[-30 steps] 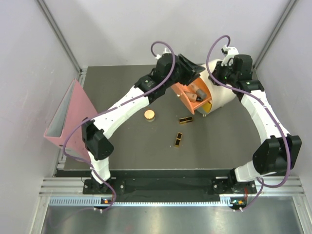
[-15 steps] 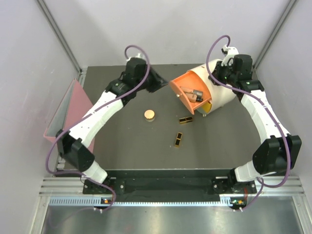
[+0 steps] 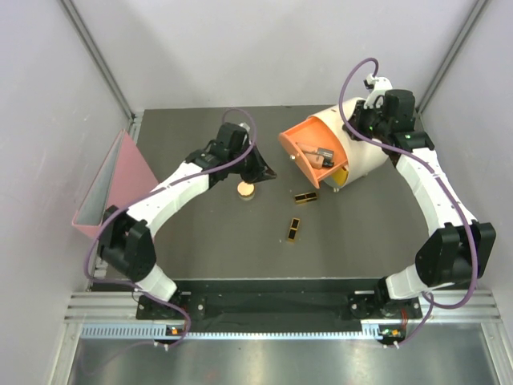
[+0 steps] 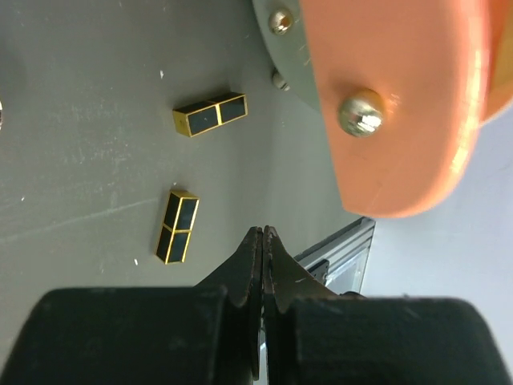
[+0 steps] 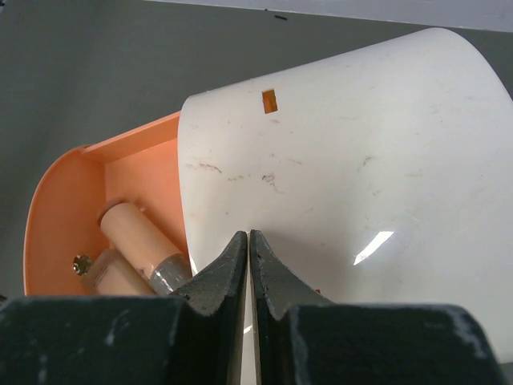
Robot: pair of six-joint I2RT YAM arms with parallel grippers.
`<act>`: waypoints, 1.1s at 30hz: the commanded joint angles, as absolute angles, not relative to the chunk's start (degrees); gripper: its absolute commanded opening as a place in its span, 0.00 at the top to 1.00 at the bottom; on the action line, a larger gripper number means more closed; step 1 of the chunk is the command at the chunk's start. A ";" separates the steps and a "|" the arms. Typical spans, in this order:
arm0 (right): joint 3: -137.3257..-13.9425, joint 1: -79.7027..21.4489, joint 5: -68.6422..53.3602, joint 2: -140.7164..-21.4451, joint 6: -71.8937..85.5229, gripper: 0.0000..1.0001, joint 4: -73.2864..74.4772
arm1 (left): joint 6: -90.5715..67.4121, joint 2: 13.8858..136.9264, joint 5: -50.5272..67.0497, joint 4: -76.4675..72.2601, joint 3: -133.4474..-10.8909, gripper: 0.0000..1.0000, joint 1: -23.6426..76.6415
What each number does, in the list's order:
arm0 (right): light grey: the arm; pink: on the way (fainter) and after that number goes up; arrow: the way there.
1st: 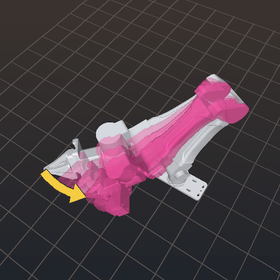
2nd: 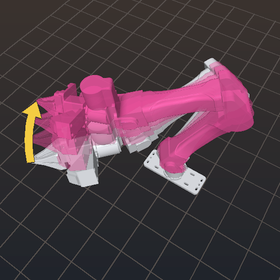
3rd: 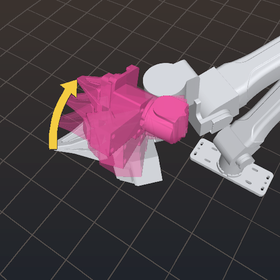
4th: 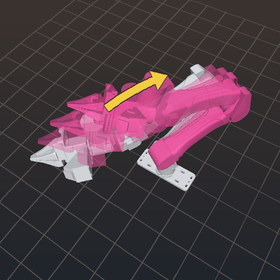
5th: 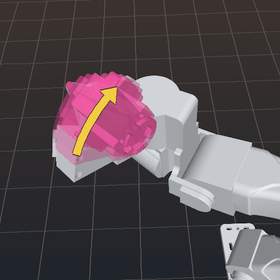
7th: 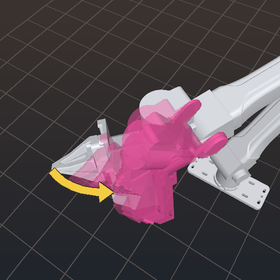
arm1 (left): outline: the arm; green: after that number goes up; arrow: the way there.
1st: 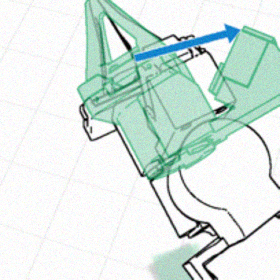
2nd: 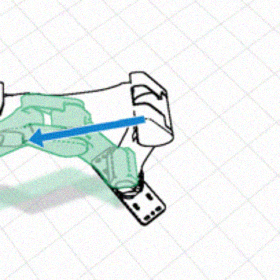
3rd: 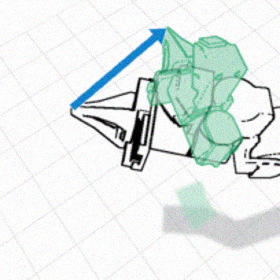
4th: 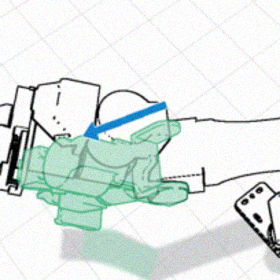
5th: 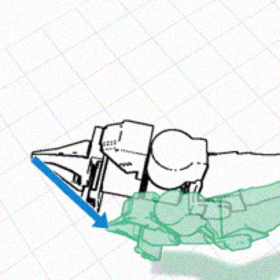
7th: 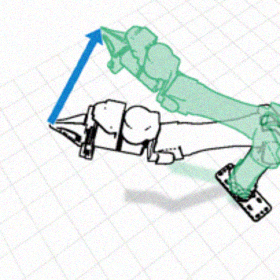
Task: Organize the makeup
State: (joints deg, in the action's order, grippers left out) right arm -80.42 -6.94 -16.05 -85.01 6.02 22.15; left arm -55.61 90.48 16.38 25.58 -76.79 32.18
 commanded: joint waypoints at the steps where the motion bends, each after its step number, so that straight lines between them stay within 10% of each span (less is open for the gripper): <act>1: -77.61 -6.15 -13.80 -88.68 4.57 0.94 36.56 | -55.46 94.47 20.12 20.13 -79.18 1.00 32.61; 33: -76.99 -6.15 -12.75 -87.89 6.15 0.94 36.56 | -59.94 114.43 22.94 14.68 -104.93 1.00 35.95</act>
